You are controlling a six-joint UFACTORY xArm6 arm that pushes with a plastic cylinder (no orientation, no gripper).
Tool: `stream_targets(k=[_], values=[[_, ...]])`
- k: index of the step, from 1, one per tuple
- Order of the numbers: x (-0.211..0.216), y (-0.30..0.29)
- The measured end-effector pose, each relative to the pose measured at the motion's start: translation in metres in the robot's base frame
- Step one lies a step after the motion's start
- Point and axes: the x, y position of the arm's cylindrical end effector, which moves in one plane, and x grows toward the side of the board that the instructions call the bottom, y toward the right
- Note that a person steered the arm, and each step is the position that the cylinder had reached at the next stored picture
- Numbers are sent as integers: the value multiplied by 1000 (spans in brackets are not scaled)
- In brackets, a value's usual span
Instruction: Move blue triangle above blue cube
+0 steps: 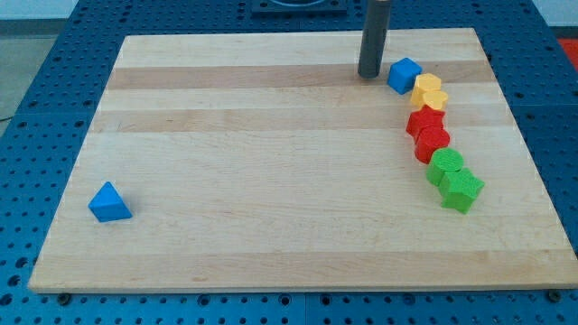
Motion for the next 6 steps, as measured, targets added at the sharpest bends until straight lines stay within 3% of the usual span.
stream_targets(k=[3,4,6], values=[[-3,22],[-4,5],[-1,-147]])
